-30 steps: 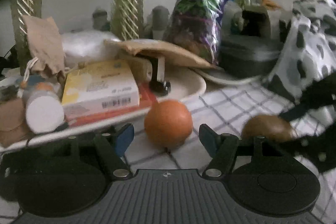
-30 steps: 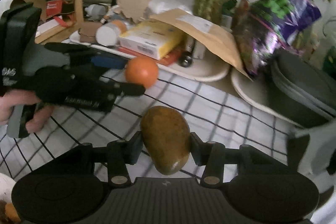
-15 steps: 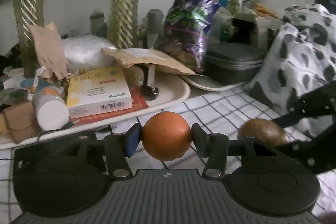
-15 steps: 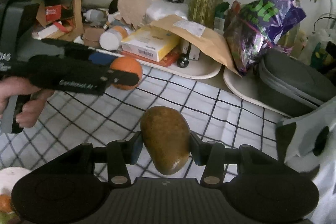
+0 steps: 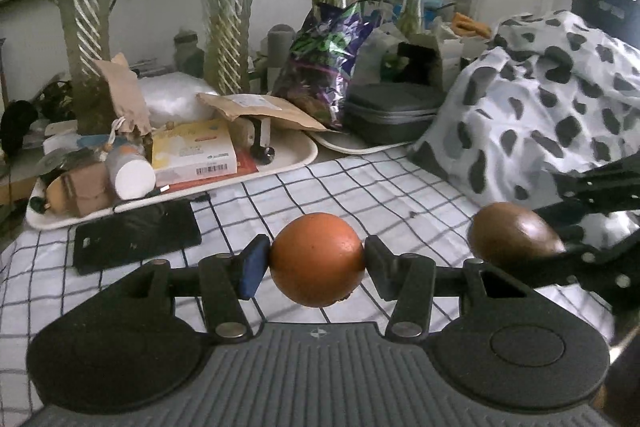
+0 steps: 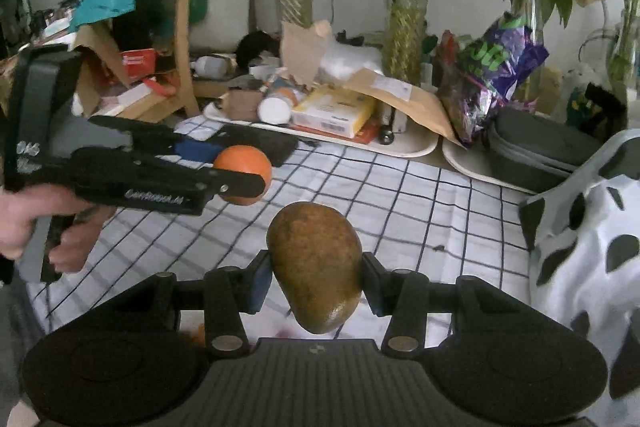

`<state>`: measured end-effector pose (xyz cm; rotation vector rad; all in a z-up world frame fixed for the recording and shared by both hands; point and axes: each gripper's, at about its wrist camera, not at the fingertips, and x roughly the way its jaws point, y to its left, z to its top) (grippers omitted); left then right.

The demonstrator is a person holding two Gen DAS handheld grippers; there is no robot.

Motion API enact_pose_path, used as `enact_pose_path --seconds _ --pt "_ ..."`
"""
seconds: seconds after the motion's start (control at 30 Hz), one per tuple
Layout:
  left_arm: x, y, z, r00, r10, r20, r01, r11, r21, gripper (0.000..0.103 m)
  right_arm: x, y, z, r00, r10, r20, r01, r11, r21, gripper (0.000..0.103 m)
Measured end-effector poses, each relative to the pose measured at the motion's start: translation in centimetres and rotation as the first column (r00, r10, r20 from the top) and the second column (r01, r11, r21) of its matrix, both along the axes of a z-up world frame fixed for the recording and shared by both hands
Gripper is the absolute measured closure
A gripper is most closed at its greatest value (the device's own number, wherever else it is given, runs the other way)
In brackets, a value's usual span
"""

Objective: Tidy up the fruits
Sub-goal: 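Carry the orange and brown fruit onto the plate and open both tools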

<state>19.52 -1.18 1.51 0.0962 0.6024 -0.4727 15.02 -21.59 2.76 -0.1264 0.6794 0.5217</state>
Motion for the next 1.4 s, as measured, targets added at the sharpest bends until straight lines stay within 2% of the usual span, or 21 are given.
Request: enact_pose_path --seconds 0.23,0.4,0.7,0.83,0.87,0.9,0.93,1.0,1.03,1.1,1.27,1.4 --pt "-4.5 0.5 0.7 1.000 -0.011 -0.015 0.012 1.000 0.015 0.053 -7.2 1.1 1.4 0.999 0.048 0.000 -0.048 0.999 -0.007 0.054" --pt "-7.4 1.0 0.2 0.998 -0.028 -0.052 0.028 1.000 0.013 0.053 -10.8 3.3 0.1 0.993 0.108 -0.048 -0.110 0.993 -0.040 0.054" --pt "-9.8 0.6 -2.1 0.986 -0.076 -0.149 0.084 0.996 0.044 0.053 -12.3 6.7 -4.5 0.980 0.121 -0.160 -0.147 0.975 -0.164 0.053" --pt "-10.2 0.4 -2.7 0.987 -0.084 -0.138 0.091 0.995 0.040 0.052 -12.5 7.0 -5.5 0.977 0.111 -0.183 -0.147 0.969 -0.198 0.051" --pt "-10.2 0.3 -2.7 0.987 -0.080 -0.138 0.087 0.995 0.044 0.052 -12.5 7.0 -5.7 0.976 0.108 -0.190 -0.146 0.969 -0.198 0.048" --pt "-10.1 0.3 -2.6 0.987 -0.076 -0.139 0.083 0.996 0.044 0.051 -12.6 6.9 -5.7 0.976 0.108 -0.190 -0.144 0.971 -0.193 0.038" --pt "-10.2 0.4 -2.4 0.988 -0.071 -0.138 0.078 0.996 0.039 0.043 -12.7 6.7 -5.5 0.977 0.110 -0.184 -0.143 0.974 -0.174 0.032" --pt "-10.5 0.6 -1.9 0.993 -0.038 -0.111 0.043 0.998 0.043 0.024 -13.0 6.2 -4.6 0.982 0.104 -0.160 -0.127 0.983 -0.136 0.010" --pt "-10.9 0.6 -1.6 0.996 -0.016 -0.086 0.022 0.998 0.058 0.022 -13.2 6.2 -4.3 0.986 0.093 -0.141 -0.112 0.985 -0.134 0.006" --pt "-11.4 0.8 -0.9 0.997 -0.003 -0.076 0.008 0.997 0.072 0.021 -13.8 5.9 -3.5 0.992 0.064 -0.106 -0.078 0.987 -0.141 0.004" --pt "-13.4 1.6 0.8 0.996 0.069 -0.052 -0.064 0.994 0.093 0.021 -15.4 5.1 -2.2 0.996 -0.022 -0.084 0.008 0.986 -0.168 0.000" --pt "-14.8 2.3 1.5 0.988 0.117 -0.098 -0.108 0.990 0.096 0.021 -16.6 4.3 -1.8 0.992 -0.087 -0.089 0.068 0.978 -0.196 0.000"
